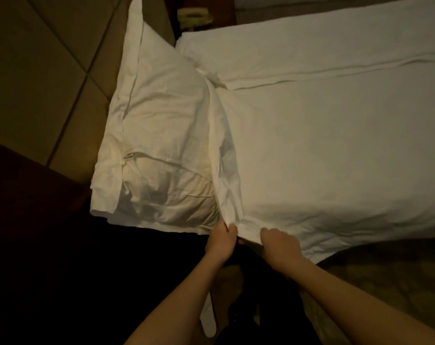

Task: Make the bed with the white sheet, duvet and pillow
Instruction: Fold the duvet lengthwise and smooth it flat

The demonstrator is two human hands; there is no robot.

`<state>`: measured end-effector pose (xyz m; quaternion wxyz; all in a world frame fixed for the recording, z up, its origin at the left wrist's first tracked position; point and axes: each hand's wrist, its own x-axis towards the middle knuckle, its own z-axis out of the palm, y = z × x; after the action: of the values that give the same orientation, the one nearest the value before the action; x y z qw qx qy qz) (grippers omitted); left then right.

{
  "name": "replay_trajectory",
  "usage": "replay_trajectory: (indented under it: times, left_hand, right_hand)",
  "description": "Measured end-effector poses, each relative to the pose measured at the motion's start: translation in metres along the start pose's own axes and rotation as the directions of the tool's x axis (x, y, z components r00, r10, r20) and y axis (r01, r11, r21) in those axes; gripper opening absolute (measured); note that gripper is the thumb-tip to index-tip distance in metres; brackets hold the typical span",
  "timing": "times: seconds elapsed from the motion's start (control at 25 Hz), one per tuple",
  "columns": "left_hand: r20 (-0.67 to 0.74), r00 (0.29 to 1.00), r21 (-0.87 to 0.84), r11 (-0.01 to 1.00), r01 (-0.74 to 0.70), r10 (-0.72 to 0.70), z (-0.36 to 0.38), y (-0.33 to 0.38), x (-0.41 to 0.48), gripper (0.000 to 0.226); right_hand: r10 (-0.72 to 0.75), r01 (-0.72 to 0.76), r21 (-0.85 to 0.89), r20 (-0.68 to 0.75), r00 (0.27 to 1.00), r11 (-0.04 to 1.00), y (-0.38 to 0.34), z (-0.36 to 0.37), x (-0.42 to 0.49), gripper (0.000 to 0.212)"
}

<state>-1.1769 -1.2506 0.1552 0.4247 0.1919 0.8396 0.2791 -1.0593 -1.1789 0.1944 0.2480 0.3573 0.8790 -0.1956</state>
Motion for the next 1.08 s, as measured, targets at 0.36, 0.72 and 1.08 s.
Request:
replay_trajectory:
  times: [0.36,0.72,1.08]
  left_hand:
    - [0.329,0.586,0.627,0.292,-0.722,0.741,0.001,0.060,0.012,0.044]
    - [0.076,0.570,0.695,0.367,-0.619,0.818,0.005,0.128,0.053,0.025]
    - [-0.407,0.607,0.594,0.703,-0.392,0.683,-0.048,0.182,0.120,0.018]
  right_hand:
    - [-0.070,0.082,0.068,-0.167,0.983,0.994,0.064,-0.049,0.019,0.027]
    - [-0.065,0.148,0.355,-0.234,0.970,0.923,0.129,-0.100,0.056,0.035]
    - [-0.067,0.138,0.669,-0.130,0.989,0.731,0.089,-0.172,0.149,0.038]
